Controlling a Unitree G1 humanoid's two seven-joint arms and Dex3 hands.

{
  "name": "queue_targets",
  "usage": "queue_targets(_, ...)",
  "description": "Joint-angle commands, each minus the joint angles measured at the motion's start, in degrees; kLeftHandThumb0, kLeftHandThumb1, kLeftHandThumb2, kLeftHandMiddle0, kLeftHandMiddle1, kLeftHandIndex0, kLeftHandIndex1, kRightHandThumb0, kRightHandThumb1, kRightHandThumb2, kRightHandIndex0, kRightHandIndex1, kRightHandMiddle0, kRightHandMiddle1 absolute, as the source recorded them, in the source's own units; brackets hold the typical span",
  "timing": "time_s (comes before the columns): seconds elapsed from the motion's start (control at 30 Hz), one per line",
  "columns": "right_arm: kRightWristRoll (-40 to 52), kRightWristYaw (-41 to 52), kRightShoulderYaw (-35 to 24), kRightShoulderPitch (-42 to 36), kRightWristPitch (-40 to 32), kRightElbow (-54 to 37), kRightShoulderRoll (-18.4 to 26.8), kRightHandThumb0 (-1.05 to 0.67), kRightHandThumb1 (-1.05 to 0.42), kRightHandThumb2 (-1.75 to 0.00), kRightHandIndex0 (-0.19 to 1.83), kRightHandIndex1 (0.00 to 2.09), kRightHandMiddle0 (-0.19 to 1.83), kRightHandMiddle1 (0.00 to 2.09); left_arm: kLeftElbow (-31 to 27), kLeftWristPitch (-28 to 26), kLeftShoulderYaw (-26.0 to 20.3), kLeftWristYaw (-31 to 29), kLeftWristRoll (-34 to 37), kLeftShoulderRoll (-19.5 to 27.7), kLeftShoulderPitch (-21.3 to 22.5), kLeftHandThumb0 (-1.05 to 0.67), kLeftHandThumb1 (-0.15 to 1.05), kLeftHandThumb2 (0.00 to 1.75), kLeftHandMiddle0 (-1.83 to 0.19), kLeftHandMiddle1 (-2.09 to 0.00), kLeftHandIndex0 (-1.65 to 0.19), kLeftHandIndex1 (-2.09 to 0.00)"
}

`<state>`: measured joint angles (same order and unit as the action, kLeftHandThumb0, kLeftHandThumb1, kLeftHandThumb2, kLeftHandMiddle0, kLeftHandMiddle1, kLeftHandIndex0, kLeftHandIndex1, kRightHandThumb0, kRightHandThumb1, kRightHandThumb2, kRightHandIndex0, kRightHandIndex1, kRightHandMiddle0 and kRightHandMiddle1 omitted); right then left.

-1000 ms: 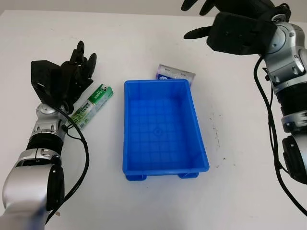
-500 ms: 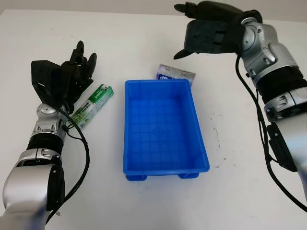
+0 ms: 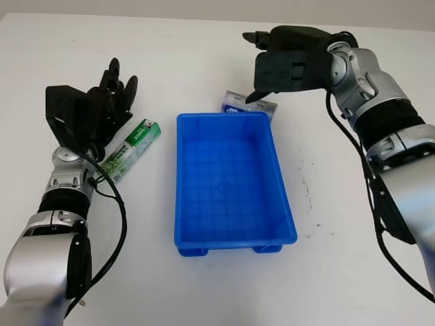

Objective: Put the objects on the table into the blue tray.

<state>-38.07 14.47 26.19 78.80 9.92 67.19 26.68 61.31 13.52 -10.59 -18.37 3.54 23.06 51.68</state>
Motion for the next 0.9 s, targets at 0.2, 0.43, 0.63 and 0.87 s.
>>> queue_targets(0.2, -1.3, -0.6, 1.9, -0.2, 0.2, 2.2, -1.7, -0.86, -0.98, -0.05, -0.12, 1.28, 0.1, 0.08, -1.0, 0.2, 0.4, -0.3, 0.1, 0.5, -0.9, -0.74, 1.05, 0.53, 0.19, 0.0, 0.19, 0.0)
queue_targets(0.43, -2.0, -0.9, 3.1, -1.1, 1.3, 3.3, -2.3, -0.86, -1.0, -0.06, -0.19, 1.68, 0.13, 0.17, -1.5, -0.1, 0.8, -0.3, -0.2, 0.6, -1.2, -0.74, 1.05, 0.54, 0.19, 0.0, 0.19, 0.0)
queue_targets(0.63, -2.9, -1.7, 4.3, -1.3, 1.1, 4.3, -2.8, -0.87, -1.01, -0.05, -0.19, 1.42, -0.01, 0.87, -1.7, -0.4, 1.2, 0.0, -0.5, 0.4, -1.2, -0.77, 1.05, 0.54, 0.19, 0.0, 0.19, 0.0)
queue_targets(0.87, -2.0, -3.4, 3.9, -2.1, 2.1, 5.3, -3.5, -0.81, -0.98, -0.05, -0.1, 1.85, -0.17, 1.55, -2.2, 0.3, 1.5, 0.7, -1.1, 0.2, -1.3, -0.77, 1.05, 0.55, 0.19, 0.0, 0.19, 0.0)
